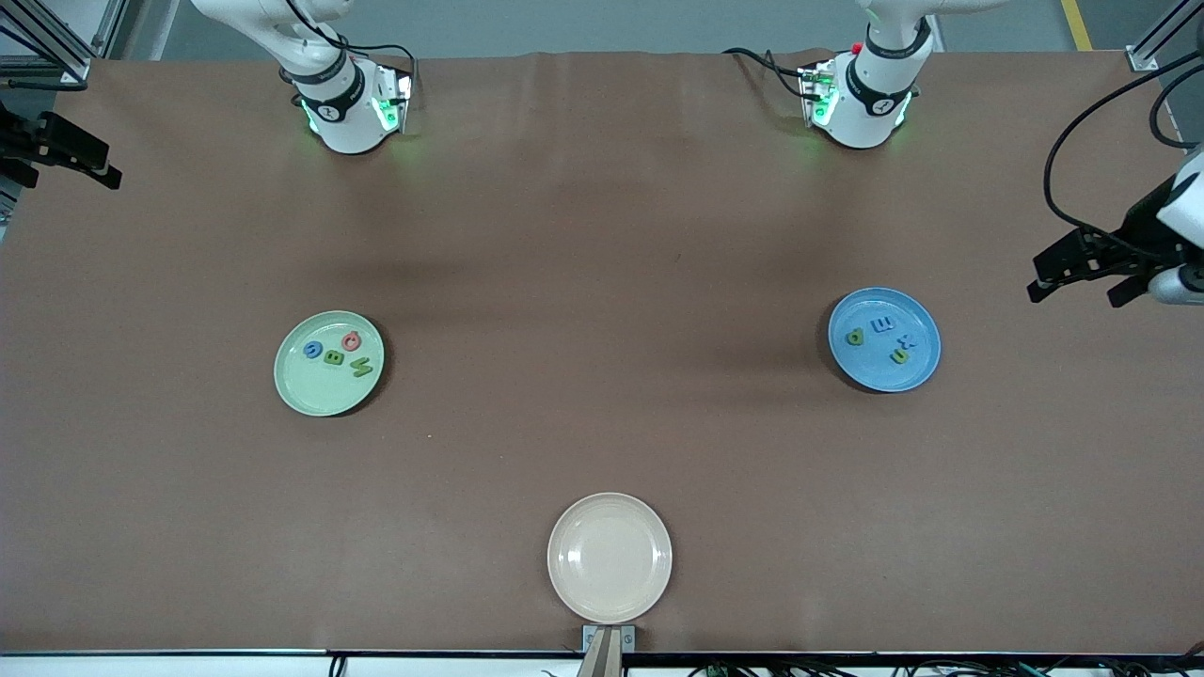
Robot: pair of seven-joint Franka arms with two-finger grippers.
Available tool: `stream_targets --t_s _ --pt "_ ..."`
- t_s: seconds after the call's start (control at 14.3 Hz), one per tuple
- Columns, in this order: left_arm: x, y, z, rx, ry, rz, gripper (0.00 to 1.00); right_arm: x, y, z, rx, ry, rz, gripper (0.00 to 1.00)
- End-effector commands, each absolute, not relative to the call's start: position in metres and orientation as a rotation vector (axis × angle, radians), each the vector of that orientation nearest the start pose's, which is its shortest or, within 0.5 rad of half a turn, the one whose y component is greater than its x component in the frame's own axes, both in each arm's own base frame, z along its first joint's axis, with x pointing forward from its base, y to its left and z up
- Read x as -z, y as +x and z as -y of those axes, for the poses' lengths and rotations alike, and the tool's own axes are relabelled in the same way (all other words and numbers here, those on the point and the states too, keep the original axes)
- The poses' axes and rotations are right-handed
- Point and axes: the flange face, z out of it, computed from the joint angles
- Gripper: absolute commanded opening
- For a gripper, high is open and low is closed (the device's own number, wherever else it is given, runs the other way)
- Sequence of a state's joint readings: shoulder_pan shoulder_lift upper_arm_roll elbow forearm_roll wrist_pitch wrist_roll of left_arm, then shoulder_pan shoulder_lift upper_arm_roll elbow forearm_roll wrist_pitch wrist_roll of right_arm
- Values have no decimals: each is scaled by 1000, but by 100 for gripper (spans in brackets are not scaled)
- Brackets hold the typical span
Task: Sort upper and lower case letters into plates
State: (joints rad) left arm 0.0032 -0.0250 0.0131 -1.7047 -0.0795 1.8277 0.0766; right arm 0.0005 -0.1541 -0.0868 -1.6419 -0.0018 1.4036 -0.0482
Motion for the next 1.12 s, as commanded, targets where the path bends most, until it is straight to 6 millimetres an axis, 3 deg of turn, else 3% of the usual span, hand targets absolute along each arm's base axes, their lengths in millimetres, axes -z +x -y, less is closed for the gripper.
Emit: stream_targets --t_s 0.0,0.14,0.35,0.56,0.7,1.05 --pt "-628 565 -9 244 -3182 -73 100 -662 479 44 -120 -3127 -59 100" --pt "-642 564 -8 261 -3101 -100 100 -662 479 44 -122 -3126 -58 100" --pt "-643 561 -3 225 -3116 -106 100 -663 479 44 -113 -3127 -59 100" --pt "-654 553 4 235 -3127 -6 100 -663 479 44 -120 -3127 -59 100" --pt "-656 552 14 241 -3128 -17 100 -663 479 44 -118 -3127 -59 100" --pt "-656 552 11 241 -3131 -5 100 -663 479 39 -118 -3127 -44 100"
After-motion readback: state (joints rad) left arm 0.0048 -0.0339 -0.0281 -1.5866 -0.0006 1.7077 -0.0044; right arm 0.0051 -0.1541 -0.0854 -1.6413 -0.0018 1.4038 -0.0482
